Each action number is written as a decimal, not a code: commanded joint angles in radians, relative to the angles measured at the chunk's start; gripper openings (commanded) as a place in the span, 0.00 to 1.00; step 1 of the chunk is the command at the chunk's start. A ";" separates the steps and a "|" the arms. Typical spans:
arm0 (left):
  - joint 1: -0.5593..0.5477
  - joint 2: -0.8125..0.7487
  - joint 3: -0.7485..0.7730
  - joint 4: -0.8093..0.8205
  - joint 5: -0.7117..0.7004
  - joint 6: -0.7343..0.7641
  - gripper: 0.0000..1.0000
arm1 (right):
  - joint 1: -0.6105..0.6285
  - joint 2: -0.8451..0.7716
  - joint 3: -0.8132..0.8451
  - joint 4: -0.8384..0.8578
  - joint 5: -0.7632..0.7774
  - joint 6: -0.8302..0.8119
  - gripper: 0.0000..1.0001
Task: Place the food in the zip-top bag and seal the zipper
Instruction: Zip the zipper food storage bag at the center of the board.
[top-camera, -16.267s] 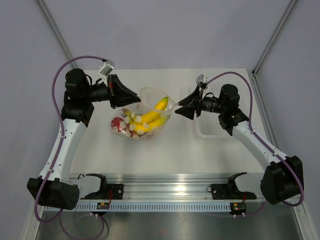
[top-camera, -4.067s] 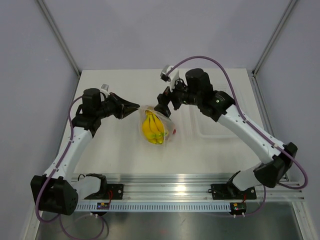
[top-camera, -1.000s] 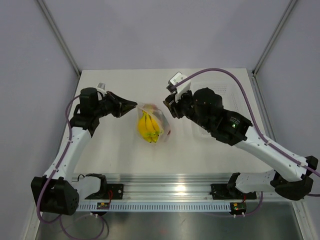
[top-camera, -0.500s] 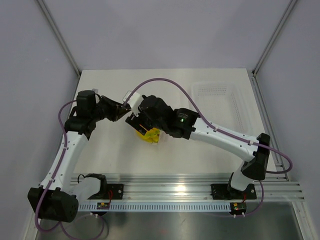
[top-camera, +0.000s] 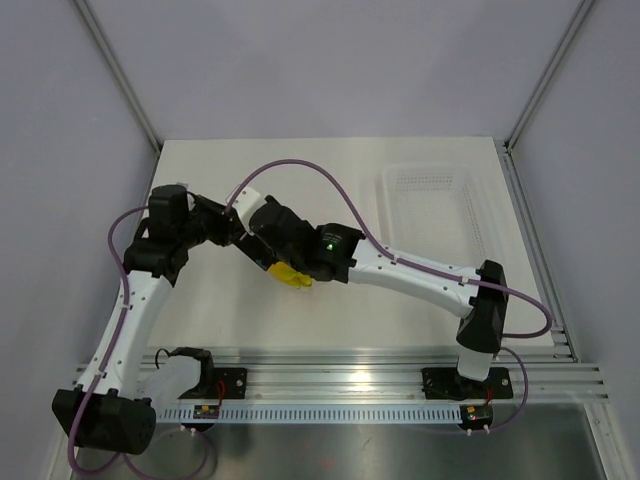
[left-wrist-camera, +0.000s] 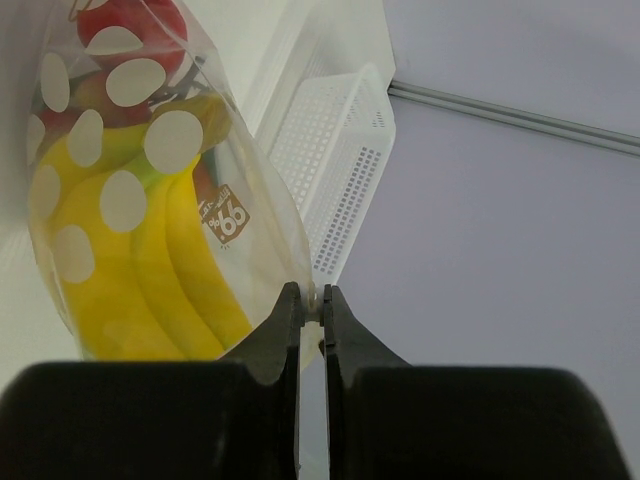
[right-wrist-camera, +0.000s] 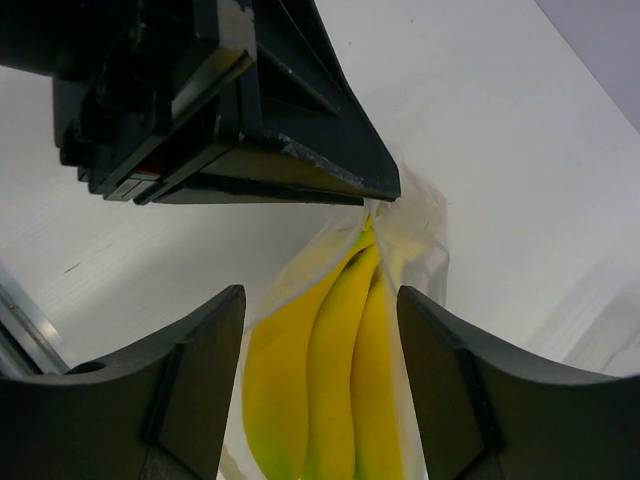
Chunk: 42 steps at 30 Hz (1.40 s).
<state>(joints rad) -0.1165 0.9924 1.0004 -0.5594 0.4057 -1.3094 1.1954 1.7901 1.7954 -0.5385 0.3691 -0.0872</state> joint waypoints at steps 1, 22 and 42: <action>-0.002 -0.032 0.049 0.032 -0.021 -0.025 0.00 | 0.021 0.043 0.059 0.057 0.132 0.015 0.69; 0.003 -0.054 0.061 0.044 0.005 0.071 0.99 | -0.094 -0.099 -0.150 0.259 -0.085 -0.002 0.00; 0.031 -0.135 -0.110 0.575 0.432 0.982 0.88 | -0.481 -0.210 -0.123 0.054 -0.955 -0.079 0.00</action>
<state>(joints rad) -0.0883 0.8429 0.8268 -0.1280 0.6571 -0.5114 0.7181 1.5929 1.6196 -0.4808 -0.4541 -0.1432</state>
